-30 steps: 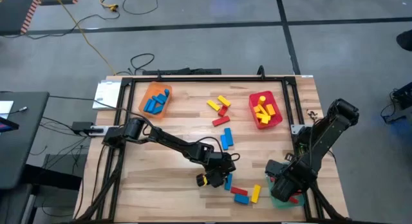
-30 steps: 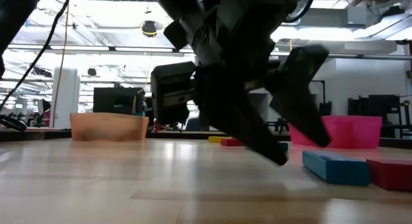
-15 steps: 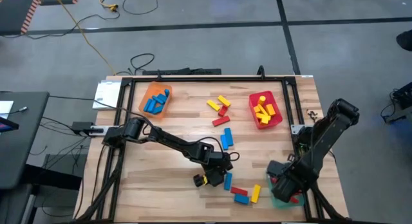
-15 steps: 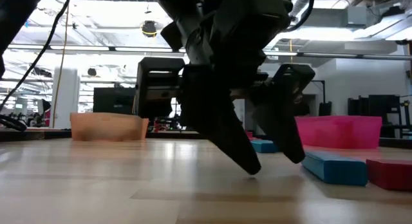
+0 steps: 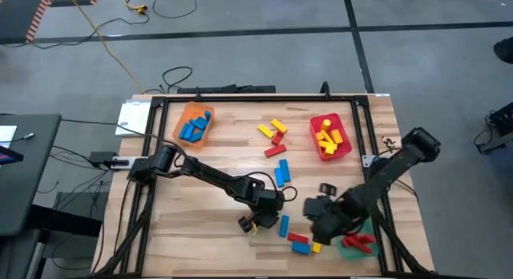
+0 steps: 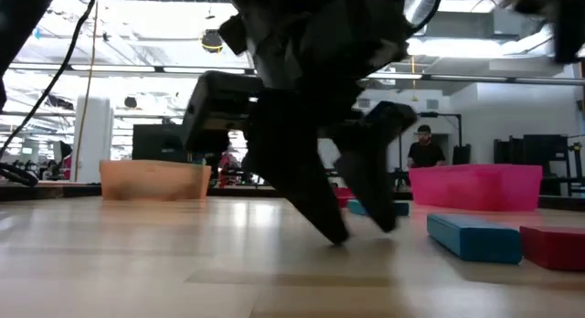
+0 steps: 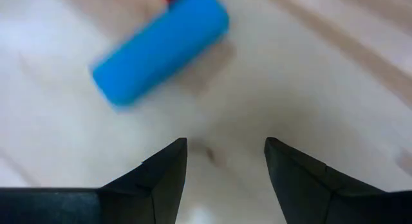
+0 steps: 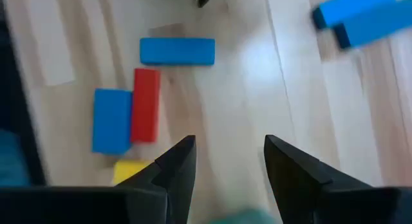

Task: Sort blocks
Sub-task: Put the blue rectangle block into the orange bin

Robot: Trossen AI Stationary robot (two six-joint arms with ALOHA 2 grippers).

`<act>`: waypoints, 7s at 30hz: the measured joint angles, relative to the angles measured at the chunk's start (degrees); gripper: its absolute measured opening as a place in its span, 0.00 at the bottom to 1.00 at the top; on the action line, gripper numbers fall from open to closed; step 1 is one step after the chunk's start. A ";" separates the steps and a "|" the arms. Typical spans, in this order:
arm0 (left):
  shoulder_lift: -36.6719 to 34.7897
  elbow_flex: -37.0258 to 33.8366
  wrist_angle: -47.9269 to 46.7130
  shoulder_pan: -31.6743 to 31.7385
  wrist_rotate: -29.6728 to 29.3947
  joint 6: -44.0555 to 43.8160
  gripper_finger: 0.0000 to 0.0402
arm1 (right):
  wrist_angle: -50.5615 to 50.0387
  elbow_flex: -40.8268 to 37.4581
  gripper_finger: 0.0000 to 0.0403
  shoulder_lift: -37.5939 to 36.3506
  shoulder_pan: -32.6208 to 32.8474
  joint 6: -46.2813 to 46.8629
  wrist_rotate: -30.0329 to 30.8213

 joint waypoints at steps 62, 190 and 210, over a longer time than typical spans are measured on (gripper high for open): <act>-35.65 -46.03 15.54 -0.99 -0.75 -18.19 0.51 | 29.88 0.39 0.48 19.70 -13.06 -33.04 -3.72; -59.41 -43.42 -17.71 49.02 -32.61 -29.21 0.66 | -11.99 0.22 0.41 -1.92 15.94 17.47 15.39; -67.29 -36.89 -11.84 28.86 -24.73 -29.70 0.66 | -14.15 0.22 0.41 -5.34 14.27 11.47 26.11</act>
